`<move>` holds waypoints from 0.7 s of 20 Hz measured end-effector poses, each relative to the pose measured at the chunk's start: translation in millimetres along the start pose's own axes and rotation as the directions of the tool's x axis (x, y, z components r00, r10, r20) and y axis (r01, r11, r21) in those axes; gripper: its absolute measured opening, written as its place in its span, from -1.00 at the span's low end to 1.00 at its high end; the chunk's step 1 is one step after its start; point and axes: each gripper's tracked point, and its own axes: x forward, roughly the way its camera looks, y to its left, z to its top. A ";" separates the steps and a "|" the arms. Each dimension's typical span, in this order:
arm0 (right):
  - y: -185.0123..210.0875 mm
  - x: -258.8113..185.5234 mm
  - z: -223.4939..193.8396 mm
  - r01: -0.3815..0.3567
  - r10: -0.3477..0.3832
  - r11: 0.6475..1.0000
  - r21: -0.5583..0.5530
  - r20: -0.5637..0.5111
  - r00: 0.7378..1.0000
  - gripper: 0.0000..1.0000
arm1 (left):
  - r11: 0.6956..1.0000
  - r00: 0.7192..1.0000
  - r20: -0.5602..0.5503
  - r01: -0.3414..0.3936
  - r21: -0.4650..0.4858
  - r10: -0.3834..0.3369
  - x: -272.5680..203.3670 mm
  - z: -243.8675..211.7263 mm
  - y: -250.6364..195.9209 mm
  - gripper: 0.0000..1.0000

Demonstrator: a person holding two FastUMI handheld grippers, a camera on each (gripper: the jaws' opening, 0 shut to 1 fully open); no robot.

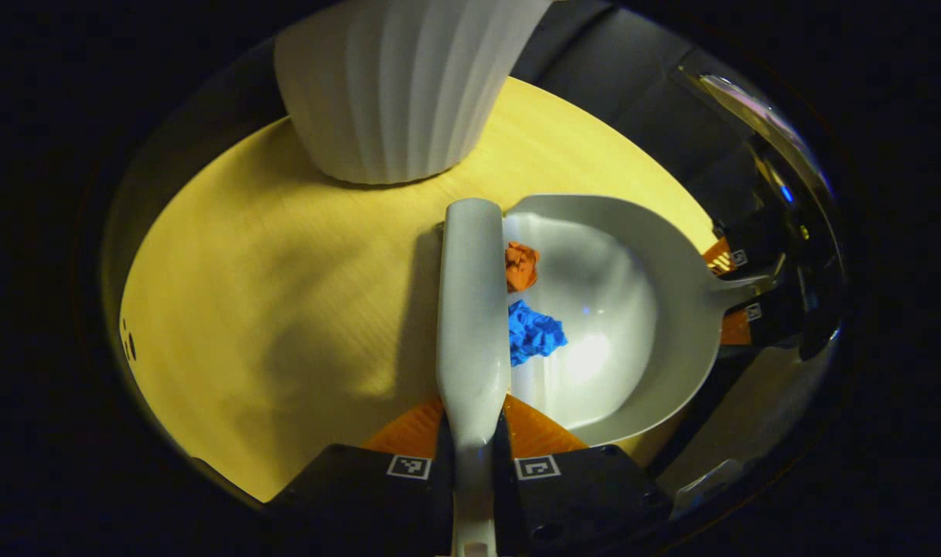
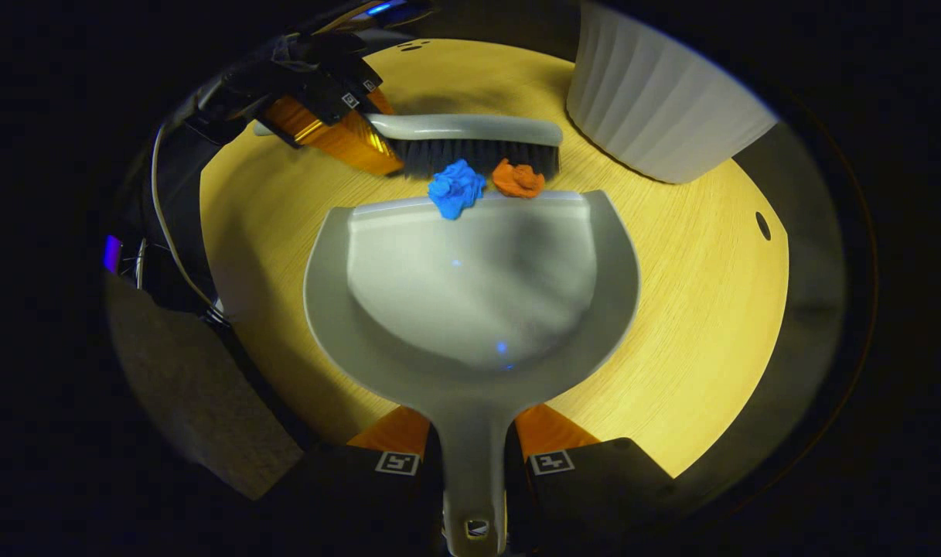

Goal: Pick up the small broom and dustpan from the desktop, sweep the trash into the dustpan with the broom, and then empty the trash into the garbage bin.

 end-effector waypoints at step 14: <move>-7.3 27.2 8.9 0.050 -0.082 0.985 0.164 0.196 0.977 -0.26 | 0.974 0.973 0.186 -0.102 -0.200 0.140 -52.0 -12.2 -7.0 -0.50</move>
